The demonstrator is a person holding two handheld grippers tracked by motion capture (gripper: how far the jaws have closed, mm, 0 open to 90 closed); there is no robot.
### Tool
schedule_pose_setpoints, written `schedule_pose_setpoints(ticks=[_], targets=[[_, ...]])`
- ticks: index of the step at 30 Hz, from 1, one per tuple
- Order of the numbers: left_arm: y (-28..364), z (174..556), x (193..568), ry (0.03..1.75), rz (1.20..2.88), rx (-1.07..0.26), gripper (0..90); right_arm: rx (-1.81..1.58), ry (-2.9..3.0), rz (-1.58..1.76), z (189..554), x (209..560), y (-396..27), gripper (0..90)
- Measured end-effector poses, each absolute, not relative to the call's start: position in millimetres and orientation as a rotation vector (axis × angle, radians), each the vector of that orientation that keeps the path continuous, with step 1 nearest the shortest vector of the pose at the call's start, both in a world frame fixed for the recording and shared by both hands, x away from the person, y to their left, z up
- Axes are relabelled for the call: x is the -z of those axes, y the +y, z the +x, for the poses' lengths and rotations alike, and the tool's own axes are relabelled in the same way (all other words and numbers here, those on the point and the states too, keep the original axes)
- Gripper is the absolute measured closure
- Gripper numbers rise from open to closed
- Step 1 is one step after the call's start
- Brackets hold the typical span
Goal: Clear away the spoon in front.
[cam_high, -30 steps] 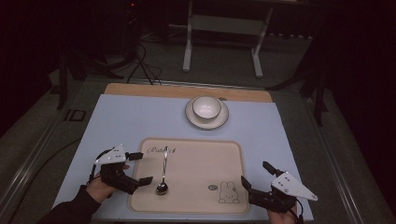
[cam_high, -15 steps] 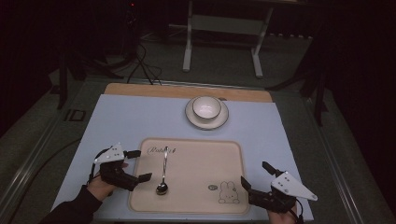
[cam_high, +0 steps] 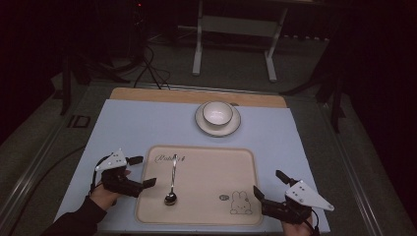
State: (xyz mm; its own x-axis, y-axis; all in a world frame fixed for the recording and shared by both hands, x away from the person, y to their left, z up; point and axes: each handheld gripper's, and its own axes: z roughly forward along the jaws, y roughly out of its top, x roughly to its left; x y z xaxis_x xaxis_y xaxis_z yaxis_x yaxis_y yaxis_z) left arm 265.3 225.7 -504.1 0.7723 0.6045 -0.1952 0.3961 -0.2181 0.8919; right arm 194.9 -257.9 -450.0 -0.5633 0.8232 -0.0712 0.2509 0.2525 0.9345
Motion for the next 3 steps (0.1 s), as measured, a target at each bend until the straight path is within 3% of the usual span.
schedule_pose_setpoints(ticks=[3], targets=[[226.4, 265.5, 503.9, 0.774, 1.837, -0.234, 0.9, -1.308, 1.961, 0.972, 195.0, 450.0, -257.9, 13.6]])
